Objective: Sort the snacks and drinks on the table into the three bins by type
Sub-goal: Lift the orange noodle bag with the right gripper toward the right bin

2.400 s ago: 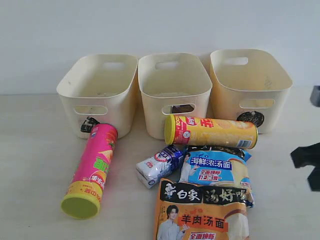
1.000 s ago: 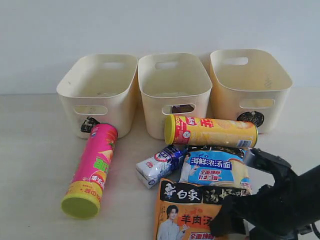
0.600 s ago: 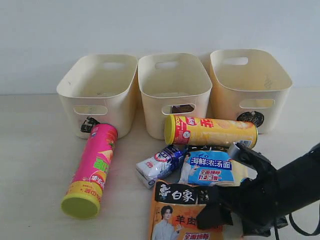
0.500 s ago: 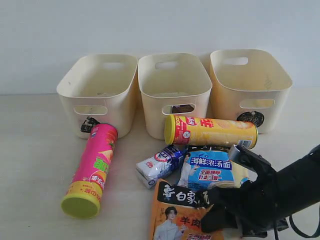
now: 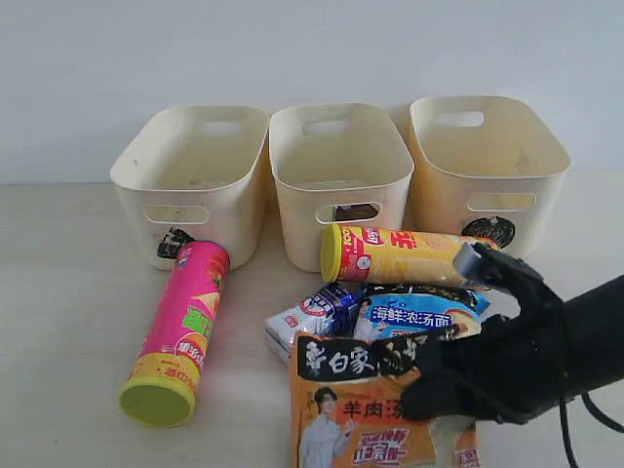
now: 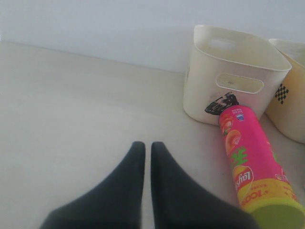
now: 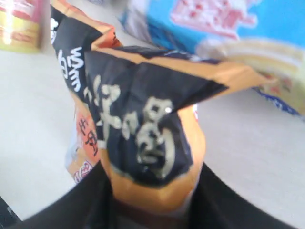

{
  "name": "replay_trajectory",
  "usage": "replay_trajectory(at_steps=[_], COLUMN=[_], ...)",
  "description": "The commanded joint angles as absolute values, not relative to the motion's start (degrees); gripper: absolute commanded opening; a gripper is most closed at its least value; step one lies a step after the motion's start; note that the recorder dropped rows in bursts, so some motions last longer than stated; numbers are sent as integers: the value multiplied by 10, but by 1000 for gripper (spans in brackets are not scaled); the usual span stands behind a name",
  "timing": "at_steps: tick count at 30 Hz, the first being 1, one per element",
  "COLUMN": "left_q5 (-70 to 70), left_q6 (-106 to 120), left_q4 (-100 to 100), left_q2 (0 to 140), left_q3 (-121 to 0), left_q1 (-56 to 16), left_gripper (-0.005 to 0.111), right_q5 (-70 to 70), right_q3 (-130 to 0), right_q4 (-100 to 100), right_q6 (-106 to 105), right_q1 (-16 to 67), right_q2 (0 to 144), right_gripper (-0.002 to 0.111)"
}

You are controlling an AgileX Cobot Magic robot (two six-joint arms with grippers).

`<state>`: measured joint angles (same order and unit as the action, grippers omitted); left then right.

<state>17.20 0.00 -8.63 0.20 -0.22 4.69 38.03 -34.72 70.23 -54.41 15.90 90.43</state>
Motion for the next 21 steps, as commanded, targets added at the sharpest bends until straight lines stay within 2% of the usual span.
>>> replay_trajectory(at_steps=[1, 13, 21], left_q5=[167, 167, 167], left_q6=[-4, -4, -4], left_q4=[-83, -83, -83], left_q2=[0, 0, 0], left_q3=[0, 0, 0], left_q1=[44, 44, 44], left_gripper=[4, 4, 4], right_q5=[394, 423, 367], right_q3=[-355, -485, -595], right_q4=[700, 651, 523], right_q6=[-548, -516, -442], right_q1=[159, 159, 159], right_q2=[829, 744, 744], right_gripper=[0, 0, 0])
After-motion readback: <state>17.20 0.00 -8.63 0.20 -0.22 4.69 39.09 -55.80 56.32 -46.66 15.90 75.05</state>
